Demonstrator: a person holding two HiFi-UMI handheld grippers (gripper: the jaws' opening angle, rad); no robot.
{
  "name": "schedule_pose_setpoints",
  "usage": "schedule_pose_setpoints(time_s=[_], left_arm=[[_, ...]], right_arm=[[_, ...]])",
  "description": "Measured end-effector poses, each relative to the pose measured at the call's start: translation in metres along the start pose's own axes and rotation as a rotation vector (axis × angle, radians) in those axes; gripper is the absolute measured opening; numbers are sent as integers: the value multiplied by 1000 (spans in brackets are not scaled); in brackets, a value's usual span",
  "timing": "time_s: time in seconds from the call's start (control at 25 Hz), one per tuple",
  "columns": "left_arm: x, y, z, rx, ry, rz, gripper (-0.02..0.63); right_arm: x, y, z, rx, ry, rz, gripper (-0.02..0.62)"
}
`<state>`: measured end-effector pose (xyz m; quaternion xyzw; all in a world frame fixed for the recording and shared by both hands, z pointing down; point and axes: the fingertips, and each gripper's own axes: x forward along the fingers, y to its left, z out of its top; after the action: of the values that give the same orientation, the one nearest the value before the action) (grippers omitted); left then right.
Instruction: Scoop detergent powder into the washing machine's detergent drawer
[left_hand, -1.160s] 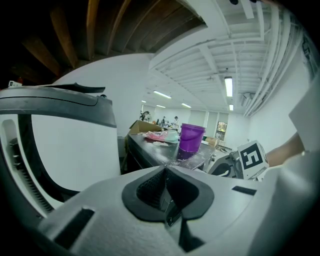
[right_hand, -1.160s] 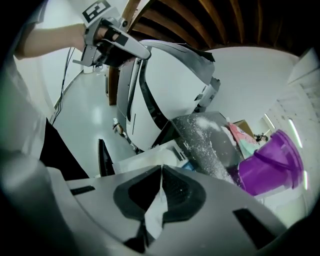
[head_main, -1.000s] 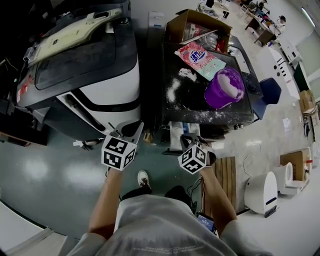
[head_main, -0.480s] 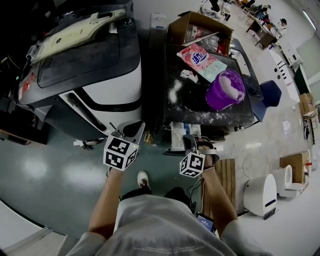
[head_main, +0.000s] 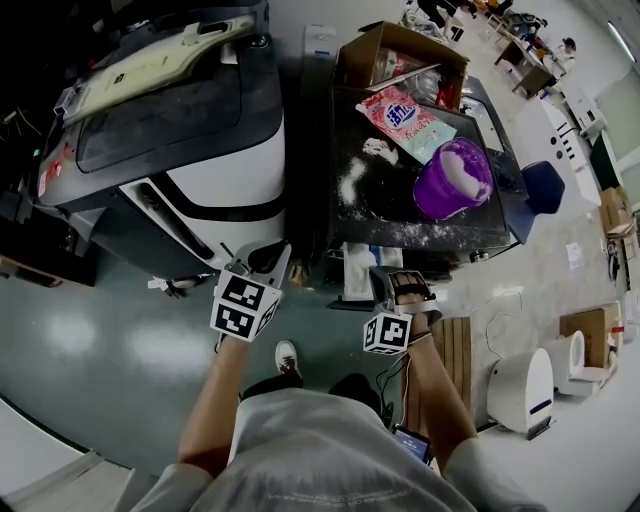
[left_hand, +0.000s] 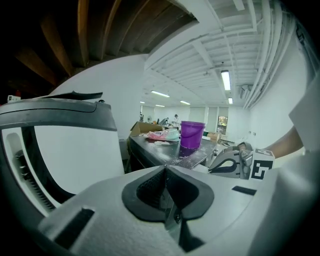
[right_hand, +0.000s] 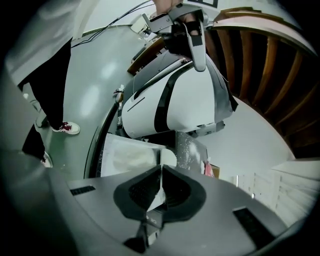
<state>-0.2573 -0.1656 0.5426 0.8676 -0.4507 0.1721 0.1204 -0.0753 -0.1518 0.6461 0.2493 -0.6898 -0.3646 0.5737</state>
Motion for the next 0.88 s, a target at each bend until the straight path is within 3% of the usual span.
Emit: schedule_pose_setpoints(time_s=[0.32, 0.56, 0.76, 0.88], left_arm=[[-1, -1, 2, 13, -1, 5, 11], [-2, -2, 2, 8, 4, 5, 11], [-3, -5, 2, 5, 11, 2, 11], [-3, -11, 6, 11, 16, -13, 11]], right_arm=[[1, 2, -1, 0, -8, 5, 11], [9, 32, -10, 114, 21, 212, 11], [7, 33, -13, 112, 44, 223, 11], [0, 23, -12, 205, 18, 201, 11]])
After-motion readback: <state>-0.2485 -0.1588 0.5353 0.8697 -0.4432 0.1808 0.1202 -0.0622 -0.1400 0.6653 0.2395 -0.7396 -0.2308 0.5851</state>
